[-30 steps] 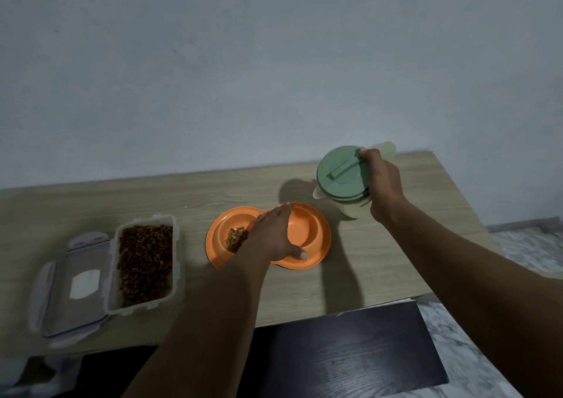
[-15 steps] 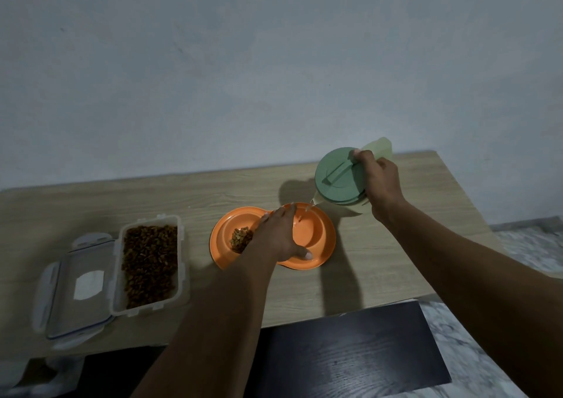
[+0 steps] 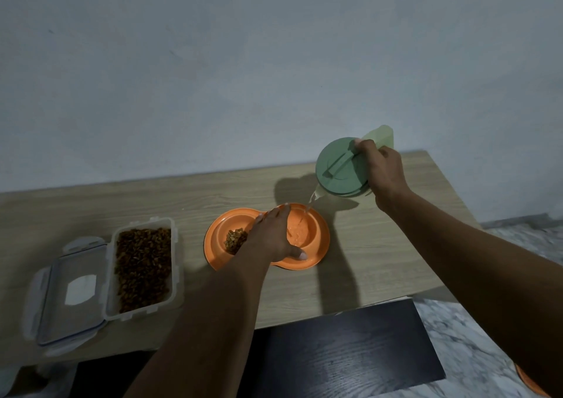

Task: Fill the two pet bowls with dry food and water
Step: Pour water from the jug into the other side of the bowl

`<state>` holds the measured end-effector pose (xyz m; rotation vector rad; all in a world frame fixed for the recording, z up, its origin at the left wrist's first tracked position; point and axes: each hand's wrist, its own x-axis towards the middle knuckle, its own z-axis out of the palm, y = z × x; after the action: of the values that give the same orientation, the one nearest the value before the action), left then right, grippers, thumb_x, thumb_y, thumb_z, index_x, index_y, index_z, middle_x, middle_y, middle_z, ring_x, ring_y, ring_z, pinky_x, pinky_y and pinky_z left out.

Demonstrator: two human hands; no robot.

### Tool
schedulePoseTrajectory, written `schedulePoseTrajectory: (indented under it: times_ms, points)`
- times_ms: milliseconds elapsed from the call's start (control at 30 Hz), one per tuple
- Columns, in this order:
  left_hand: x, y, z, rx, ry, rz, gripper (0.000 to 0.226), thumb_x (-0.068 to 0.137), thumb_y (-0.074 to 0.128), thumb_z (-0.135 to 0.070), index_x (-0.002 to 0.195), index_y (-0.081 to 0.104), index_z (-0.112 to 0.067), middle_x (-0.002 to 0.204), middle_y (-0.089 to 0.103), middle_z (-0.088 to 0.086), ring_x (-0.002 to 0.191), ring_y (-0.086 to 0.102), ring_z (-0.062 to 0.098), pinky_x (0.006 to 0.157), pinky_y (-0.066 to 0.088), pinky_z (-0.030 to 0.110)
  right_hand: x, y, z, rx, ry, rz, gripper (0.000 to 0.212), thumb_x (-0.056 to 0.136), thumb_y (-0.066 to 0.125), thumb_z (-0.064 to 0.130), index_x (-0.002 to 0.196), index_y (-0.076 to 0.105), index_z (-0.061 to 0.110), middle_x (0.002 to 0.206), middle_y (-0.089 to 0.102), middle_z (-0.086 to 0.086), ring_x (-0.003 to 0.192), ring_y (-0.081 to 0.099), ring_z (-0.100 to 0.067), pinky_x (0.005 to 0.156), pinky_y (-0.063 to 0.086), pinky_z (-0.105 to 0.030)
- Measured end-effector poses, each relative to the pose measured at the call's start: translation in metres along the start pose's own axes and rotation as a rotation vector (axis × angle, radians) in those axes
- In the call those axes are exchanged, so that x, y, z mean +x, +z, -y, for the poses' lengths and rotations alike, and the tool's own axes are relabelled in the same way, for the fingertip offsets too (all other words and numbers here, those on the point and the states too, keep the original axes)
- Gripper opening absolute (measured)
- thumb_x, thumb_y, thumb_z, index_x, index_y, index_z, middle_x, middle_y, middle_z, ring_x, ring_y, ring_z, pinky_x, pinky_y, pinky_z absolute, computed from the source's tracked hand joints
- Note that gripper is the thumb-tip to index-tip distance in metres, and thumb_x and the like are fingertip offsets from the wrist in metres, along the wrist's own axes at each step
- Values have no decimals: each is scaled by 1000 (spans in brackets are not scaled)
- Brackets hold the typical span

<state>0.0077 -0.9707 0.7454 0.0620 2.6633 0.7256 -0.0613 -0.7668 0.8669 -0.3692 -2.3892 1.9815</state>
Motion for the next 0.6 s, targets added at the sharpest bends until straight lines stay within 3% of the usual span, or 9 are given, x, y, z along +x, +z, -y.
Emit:
schedulePoseTrajectory:
  times_ms: [333,600]
  points:
    - [0,0,-1,8,-8,-2,133,60,86,-59,159,6,-21,165,16,4,151,16,25,122,3,41,5,-8,20,-4,-35,-5,26,92,61,37,97,68,12,91,67,-5,82,63,-20,60,48,-30]
    - [1,0,-1,13,-10,2,132,60,85,-59,159,6,-21,166,15,4,152,14,24,123,2,41,9,-13,34,-10,-81,-11,23,94,60,37,93,67,15,87,66,-2,79,63,-16,59,46,-27]
